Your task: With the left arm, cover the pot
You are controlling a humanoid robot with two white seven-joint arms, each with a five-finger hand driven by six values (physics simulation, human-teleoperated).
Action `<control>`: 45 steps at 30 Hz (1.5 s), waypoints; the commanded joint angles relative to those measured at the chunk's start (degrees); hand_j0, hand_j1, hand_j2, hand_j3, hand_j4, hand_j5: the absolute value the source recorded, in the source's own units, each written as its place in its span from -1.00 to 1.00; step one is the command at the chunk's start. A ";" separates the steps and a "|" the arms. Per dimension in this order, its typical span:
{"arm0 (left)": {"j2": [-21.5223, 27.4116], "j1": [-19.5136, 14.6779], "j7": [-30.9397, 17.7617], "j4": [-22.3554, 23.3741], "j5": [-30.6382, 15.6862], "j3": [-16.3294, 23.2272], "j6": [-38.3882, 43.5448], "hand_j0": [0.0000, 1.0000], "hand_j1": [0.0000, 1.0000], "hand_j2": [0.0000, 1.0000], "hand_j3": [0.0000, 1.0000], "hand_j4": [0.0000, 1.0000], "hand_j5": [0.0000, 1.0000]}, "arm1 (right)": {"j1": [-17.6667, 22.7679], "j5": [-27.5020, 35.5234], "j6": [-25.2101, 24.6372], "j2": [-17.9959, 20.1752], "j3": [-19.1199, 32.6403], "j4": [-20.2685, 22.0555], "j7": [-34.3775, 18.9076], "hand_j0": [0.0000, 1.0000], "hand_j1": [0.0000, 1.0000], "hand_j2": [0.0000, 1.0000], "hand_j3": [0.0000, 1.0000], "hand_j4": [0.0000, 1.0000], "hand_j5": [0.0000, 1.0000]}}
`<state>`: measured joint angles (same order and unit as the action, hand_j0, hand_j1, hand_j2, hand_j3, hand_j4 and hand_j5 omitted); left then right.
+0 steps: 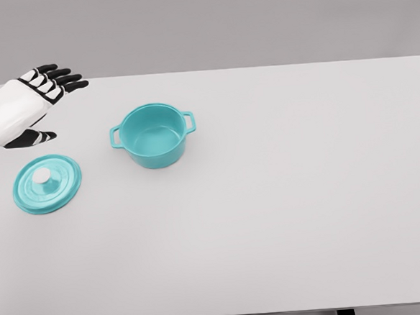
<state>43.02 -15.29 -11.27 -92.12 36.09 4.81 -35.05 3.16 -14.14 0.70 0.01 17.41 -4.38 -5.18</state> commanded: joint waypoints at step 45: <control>12.26 -3.78 -23.53 11.00 -20.01 13.21 0.05 0.46 0.46 0.46 0.46 0.46 0.46 | 0.00 -0.01 0.00 -0.01 -0.01 -0.02 -0.01 1.00 1.00 1.00 1.00 1.00 1.00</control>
<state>55.70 -19.07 -34.83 -82.34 16.20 17.91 -35.15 3.16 -14.14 0.70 0.01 17.41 -4.38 -5.18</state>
